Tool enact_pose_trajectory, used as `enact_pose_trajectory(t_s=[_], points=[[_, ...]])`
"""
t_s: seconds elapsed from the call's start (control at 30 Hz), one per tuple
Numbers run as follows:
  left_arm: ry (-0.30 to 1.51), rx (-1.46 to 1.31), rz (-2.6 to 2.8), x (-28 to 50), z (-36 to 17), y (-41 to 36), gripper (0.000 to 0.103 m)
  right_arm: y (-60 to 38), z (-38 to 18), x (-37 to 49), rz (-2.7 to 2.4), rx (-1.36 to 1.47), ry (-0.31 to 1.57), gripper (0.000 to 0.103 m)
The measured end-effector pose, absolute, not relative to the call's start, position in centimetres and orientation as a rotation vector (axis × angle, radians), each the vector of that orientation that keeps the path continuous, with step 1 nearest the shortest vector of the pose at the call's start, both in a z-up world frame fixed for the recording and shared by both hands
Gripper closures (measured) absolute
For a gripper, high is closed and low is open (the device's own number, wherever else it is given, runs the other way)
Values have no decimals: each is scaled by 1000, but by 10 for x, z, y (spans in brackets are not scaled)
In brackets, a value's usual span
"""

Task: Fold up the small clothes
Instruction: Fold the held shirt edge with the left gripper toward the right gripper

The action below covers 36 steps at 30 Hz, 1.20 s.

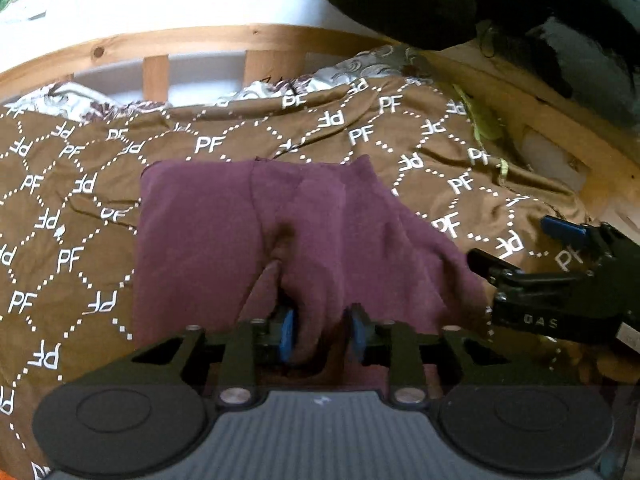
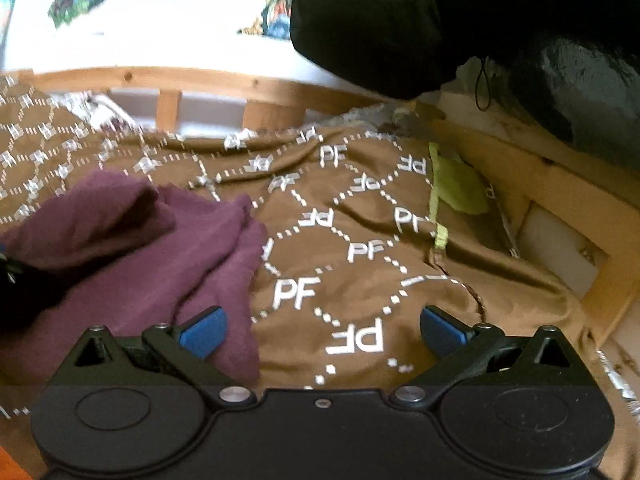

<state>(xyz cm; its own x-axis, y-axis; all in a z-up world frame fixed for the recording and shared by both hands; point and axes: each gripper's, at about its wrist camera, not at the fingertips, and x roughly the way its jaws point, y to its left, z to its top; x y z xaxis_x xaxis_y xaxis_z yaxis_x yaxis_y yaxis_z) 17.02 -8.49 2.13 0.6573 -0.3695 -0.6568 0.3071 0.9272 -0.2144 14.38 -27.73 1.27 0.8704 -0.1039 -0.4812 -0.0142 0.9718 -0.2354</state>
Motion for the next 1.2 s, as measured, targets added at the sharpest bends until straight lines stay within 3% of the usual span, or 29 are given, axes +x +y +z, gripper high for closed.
enact_pose_trajectory(t_s=[0.07,0.17,0.27,0.47,0.67,0.9,1.2], points=[[745,-97,-413,166,25,-86,43,-278,14,143,-26,-216,478,1],[717,-108,-423,160,30,-87,29,-278,17,142,-7,-183,441,1],[683,-118,-431,150,37,-85,18,-279,19,140,19,-148,419,1],[606,-79,-395,127,46,-78,6,-278,19,141,121,-75,391,1],[615,-25,-312,125,40,-62,5,-262,30,169,306,108,428,1],[614,145,-321,124,31,-75,6,-235,24,206,515,212,641,1],[598,394,-347,118,15,-113,40,-252,1,236,480,523,789,4]])
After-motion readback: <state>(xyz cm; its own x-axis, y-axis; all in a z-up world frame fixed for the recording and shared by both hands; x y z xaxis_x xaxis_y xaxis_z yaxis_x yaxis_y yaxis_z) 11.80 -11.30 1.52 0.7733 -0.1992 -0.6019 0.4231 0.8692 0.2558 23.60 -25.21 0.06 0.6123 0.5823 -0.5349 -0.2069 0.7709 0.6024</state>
